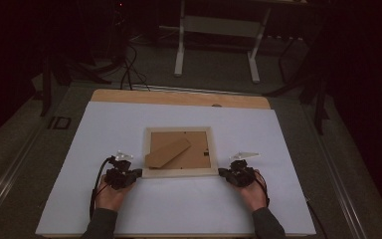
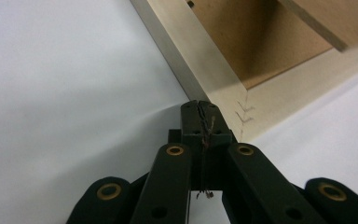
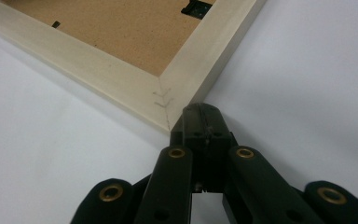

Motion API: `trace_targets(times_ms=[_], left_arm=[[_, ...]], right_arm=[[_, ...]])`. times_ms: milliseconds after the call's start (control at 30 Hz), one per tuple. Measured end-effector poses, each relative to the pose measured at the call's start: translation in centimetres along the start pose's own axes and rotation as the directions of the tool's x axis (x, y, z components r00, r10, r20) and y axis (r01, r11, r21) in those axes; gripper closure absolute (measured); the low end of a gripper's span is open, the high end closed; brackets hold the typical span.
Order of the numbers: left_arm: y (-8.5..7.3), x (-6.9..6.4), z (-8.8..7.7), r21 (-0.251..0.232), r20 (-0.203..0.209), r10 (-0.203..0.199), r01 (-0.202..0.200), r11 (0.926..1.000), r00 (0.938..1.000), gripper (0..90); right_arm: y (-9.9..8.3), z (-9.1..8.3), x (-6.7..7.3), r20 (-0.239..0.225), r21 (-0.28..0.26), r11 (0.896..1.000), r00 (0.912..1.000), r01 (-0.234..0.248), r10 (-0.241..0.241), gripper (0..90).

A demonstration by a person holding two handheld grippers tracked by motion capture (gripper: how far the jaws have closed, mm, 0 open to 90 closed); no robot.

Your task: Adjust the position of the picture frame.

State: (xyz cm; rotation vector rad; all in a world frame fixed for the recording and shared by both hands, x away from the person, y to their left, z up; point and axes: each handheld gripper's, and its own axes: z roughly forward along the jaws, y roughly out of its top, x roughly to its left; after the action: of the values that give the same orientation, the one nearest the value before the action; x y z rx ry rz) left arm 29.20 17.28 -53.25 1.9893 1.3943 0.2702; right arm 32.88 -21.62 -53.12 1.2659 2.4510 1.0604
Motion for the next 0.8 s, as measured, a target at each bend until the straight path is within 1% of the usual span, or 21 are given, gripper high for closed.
trace_targets(times_ms=[33, 67, 100, 167, 200, 300, 333, 500, 533, 633, 733, 800], left_arm=[[0.0, 0.0, 0.0, 0.0, 0.0, 0.0, 0.0, 1.0, 1.0, 90.0], [0.0, -0.3, 0.0, 0.0, -0.021, 0.002, -0.002, 1.0, 0.9998, 90.0], [0.1, -0.6, 0.1, -0.003, -0.045, 0.017, -0.017, 0.9999, 0.9988, 90.0], [0.2, -0.9, 0.2, -0.002, -0.07, 0.046, -0.046, 0.9989, 0.9965, 90.0], [0.3, -1.0, 0.3, -0.004, -0.07, 0.049, -0.049, 0.9988, 0.9963, 90.0], [0.4, -1.1, 0.5, -0.008, -0.072, 0.051, -0.052, 0.9986, 0.9961, 90.0], [0.6, -1.4, 0.8, -0.015, -0.077, 0.056, -0.057, 0.9983, 0.9955, 90.0], [0.9, -1.6, 1.3, -0.027, -0.072, 0.059, -0.061, 0.9977, 0.9957, 90.0], [1.0, -1.7, 1.5, -0.036, -0.062, 0.054, -0.056, 0.9978, 0.9966, 90.0], [1.1, -1.8, 1.6, -0.039, -0.059, 0.055, -0.058, 0.9975, 0.9967, 90.0], [1.1, -2.0, 1.8, -0.045, -0.051, 0.054, -0.056, 0.9974, 0.9972, 90.0], [1.1, -2.3, 2.0, -0.047, -0.047, 0.064, -0.066, 0.9967, 0.9969, 90.0]], right_arm=[[0.0, 0.0, 0.0, 0.0, -0.001, 1.0, 1.0, -0.002, 0.002, 90.0], [0.0, 0.0, 0.0, -0.001, -0.001, 1.0, 1.0, -0.001, 0.001, 90.0], [0.0, 0.0, 0.0, -0.002, -0.001, 1.0, 1.0, -0.002, 0.002, 90.0], [0.0, 0.0, -0.2, -0.009, 0.0, 1.0, 0.9999, -0.012, 0.012, 90.0], [-0.1, -0.1, -0.3, -0.013, 0.0, 1.0, 0.9996, -0.024, 0.024, 90.0], [-0.3, -0.4, -0.4, -0.007, 0.002, 1.0, 0.9996, -0.028, 0.028, 90.0], [-0.3, -0.5, -0.4, -0.004, 0.003, 1.0, 0.9995, -0.031, 0.031, 90.0], [-0.8, -0.9, -0.7, 0.002, 0.005, 0.999, 0.9991, -0.042, 0.042, 90.0], [-0.9, -1.1, -1.0, 0.001, 0.001, 0.999, 0.9987, -0.052, 0.052, 90.0], [-1.0, -1.2, -1.1, 0.003, 0.0, 0.999, 0.9985, -0.055, 0.055, 90.0], [-1.1, -1.3, -1.3, 0.018, -0.005, 0.998, 0.9979, -0.063, 0.063, 90.0], [-1.2, -1.4, -1.5, 0.025, -0.009, 0.998, 0.9973, -0.069, 0.069, 90.0]])
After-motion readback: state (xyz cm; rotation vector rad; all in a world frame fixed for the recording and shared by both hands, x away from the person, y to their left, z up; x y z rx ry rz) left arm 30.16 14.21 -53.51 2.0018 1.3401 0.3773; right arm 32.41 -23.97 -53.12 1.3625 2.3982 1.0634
